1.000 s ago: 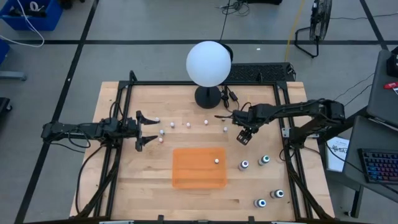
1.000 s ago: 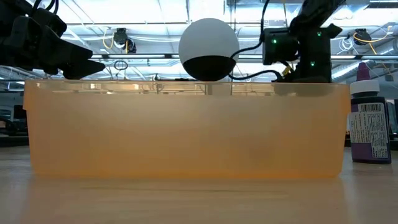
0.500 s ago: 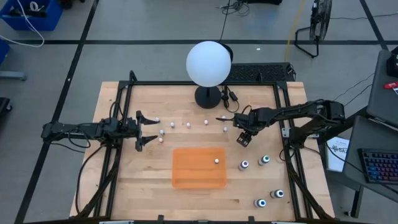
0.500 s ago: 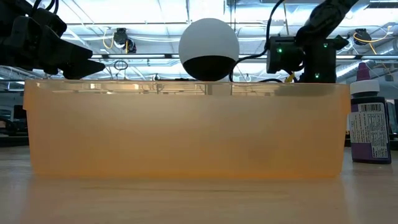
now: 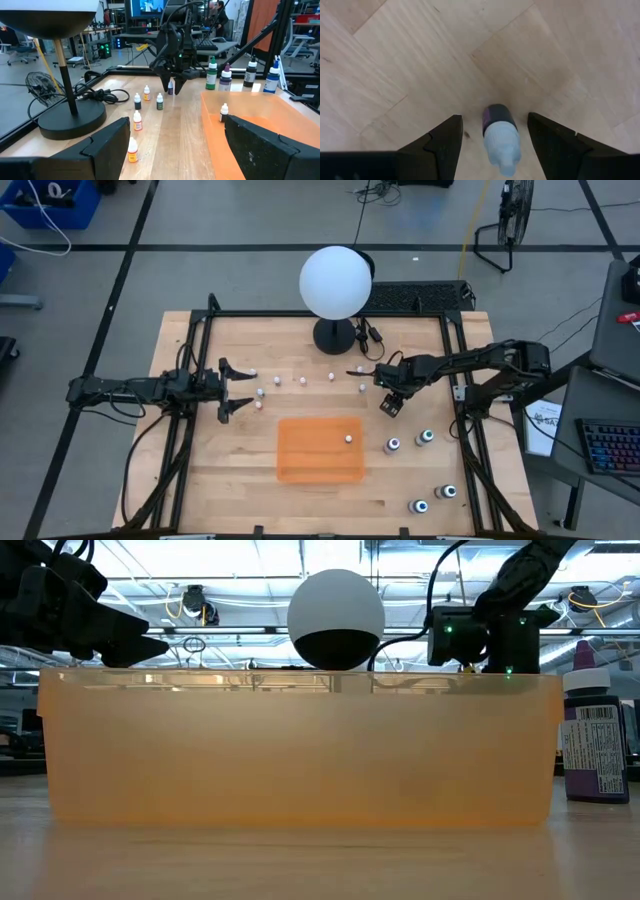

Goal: Pick & Place food coloring
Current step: Put the small purple food coloring bottle into the orange container, then put the small orange food coloring bottle into the orange container

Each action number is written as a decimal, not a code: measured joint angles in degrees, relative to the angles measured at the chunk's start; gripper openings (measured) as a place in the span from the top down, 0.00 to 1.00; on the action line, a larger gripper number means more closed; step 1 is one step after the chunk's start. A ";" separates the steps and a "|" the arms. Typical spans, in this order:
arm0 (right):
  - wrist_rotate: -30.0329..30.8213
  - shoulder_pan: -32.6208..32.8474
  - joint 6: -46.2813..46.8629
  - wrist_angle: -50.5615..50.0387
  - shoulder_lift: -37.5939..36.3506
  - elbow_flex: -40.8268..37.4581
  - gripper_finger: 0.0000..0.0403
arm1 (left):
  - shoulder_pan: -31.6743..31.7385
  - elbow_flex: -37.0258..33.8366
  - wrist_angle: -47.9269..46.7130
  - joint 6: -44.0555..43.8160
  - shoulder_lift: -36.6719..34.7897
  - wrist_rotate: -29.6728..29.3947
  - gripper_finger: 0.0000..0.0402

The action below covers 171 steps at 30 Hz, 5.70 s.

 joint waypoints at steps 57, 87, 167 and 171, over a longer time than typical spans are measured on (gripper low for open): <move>0.26 31.29 -6.08 -28.27 34.47 60.75 0.86 | 0.00 0.00 -0.02 0.00 0.00 0.02 0.19; -8.38 26.67 -15.95 -15.30 37.24 49.98 0.86 | 0.00 0.00 -0.02 0.00 0.00 0.02 0.19; 5.93 -7.62 -13.55 -1.39 6.24 13.99 0.45 | 0.00 0.02 -0.04 0.02 0.00 0.02 0.19; 5.23 -8.45 -13.63 -1.49 8.62 13.99 0.45 | 0.00 0.02 -0.04 0.02 0.00 0.02 0.19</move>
